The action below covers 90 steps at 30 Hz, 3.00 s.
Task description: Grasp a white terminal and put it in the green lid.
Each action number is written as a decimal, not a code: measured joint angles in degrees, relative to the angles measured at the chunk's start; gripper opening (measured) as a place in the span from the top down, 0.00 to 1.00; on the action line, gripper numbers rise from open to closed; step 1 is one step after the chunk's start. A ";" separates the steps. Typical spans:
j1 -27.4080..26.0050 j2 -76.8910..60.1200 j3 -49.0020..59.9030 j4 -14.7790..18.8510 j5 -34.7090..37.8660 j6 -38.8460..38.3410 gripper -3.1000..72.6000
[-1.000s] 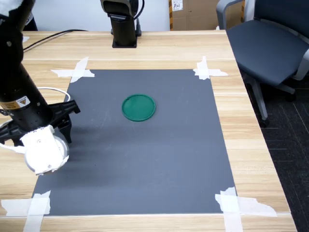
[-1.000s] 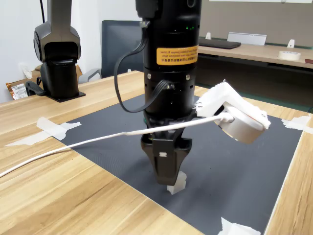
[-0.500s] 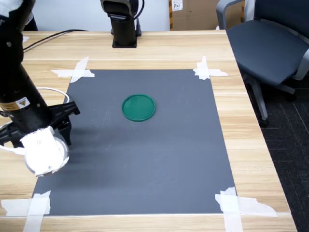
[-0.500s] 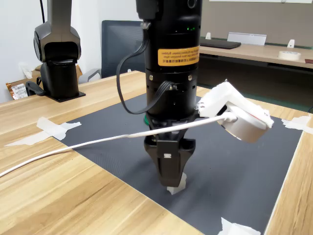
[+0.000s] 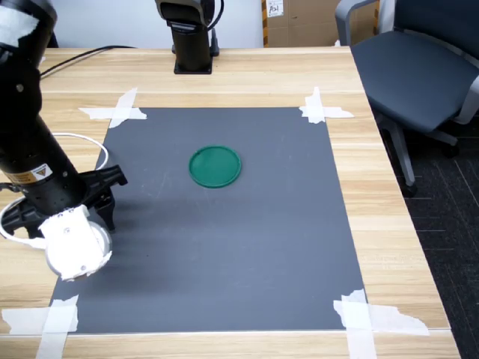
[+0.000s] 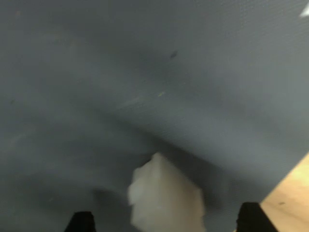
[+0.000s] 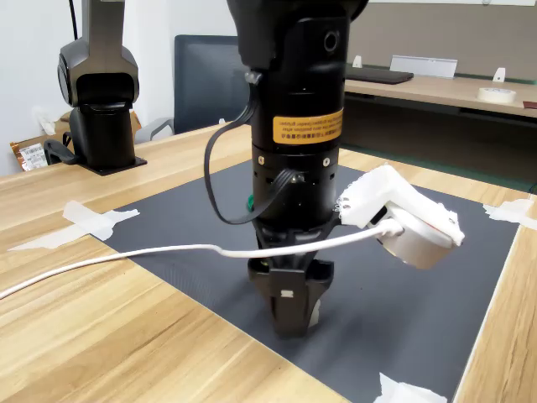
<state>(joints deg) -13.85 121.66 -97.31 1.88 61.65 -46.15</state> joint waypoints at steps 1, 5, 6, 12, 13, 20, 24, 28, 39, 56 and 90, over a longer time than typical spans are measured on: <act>0.00 0.06 0.00 0.00 -0.07 0.00 0.22; 0.00 0.90 0.00 0.00 0.14 0.00 0.22; 0.00 1.02 0.00 0.00 0.14 0.00 0.22; 0.00 1.23 0.00 0.00 0.19 0.00 0.24; 0.00 1.23 0.00 0.00 0.19 0.00 0.26; 0.00 1.68 -0.06 -0.07 0.26 0.90 0.54; 0.00 1.68 -0.05 -0.08 0.13 1.23 0.79; 0.00 1.68 -0.11 -0.08 0.13 1.50 0.85; 0.00 -3.44 -0.11 0.44 -0.41 1.45 0.85; 0.27 -22.46 14.87 7.27 -3.58 -5.44 0.85; 24.43 -33.49 39.15 -3.47 -5.71 -0.44 0.85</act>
<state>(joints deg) 10.58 88.17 -58.17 -1.60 55.95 -46.59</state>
